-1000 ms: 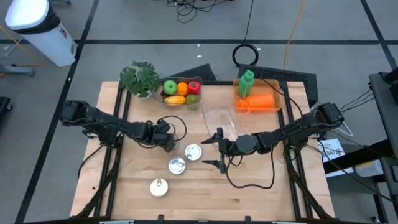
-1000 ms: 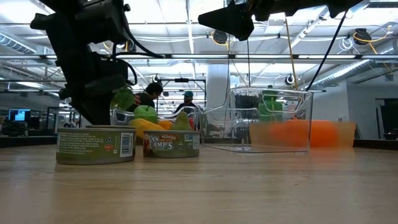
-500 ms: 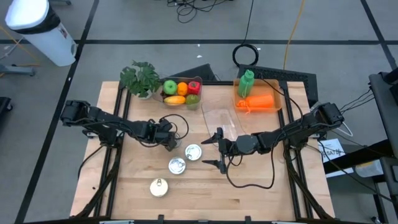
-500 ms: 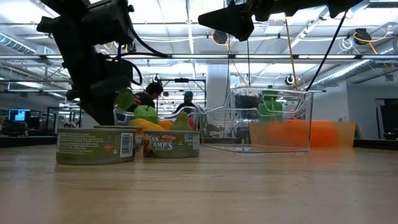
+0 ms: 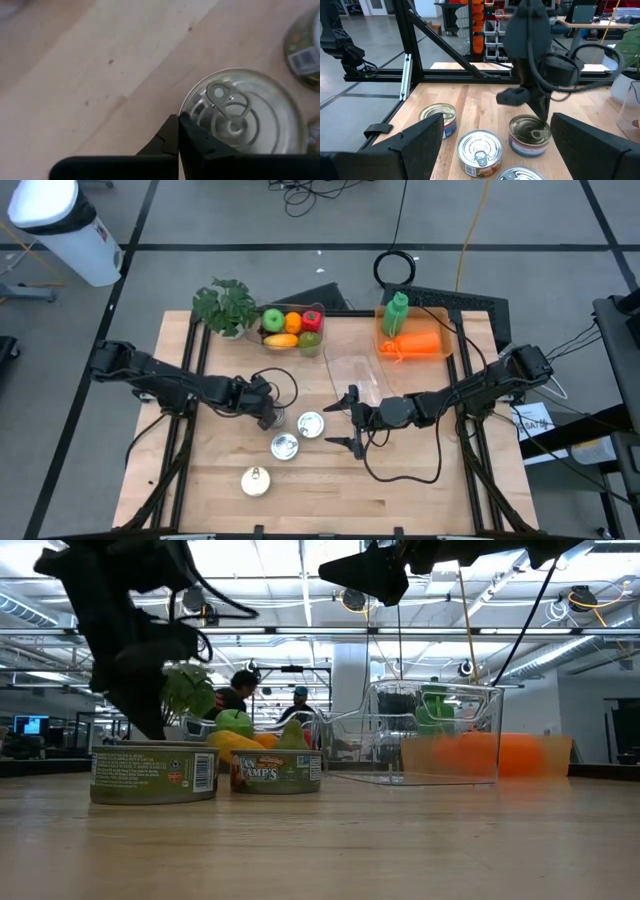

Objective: Pick & Place Food Item
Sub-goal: Put the top blue tuna can into the bottom transparent bin

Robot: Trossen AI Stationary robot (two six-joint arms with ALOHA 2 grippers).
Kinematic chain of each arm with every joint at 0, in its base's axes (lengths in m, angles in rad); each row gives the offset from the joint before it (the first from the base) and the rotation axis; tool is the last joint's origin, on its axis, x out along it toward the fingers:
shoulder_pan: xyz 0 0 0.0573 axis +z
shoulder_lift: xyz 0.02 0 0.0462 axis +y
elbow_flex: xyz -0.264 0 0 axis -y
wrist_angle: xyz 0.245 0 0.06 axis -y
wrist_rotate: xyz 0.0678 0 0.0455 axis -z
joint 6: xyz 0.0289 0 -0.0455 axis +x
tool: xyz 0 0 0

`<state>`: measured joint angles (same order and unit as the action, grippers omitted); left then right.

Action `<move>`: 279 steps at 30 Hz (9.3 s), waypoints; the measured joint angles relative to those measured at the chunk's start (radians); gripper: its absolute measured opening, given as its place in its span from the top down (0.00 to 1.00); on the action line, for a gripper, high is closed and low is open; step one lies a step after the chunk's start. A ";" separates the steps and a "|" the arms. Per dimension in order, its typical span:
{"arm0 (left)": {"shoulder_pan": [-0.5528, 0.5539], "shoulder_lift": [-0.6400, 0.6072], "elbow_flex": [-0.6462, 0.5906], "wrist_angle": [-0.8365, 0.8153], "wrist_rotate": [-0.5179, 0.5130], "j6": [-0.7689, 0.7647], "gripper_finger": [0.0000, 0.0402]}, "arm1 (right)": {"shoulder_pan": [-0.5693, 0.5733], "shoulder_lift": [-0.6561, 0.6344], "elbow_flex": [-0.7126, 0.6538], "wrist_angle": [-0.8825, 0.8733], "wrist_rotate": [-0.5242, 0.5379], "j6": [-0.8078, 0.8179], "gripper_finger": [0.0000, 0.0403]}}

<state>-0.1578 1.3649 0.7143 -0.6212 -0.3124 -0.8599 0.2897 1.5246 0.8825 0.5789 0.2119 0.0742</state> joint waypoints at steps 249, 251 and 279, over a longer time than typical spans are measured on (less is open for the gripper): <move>-0.124 0.010 -0.055 0.250 -0.291 -0.135 0.16 | -0.002 0.000 0.000 0.000 0.003 0.016 0.14; -0.115 0.010 -0.055 0.248 -0.291 -0.056 0.17 | -0.002 0.000 0.000 0.000 0.002 0.017 0.14; 0.020 0.010 -0.055 0.336 -0.177 0.278 0.26 | -0.003 0.000 0.000 0.000 0.001 0.015 0.14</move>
<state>-0.1376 1.3746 0.6594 -0.2855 -0.4891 -0.5820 0.2871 1.5246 0.8822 0.5789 0.2124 0.0895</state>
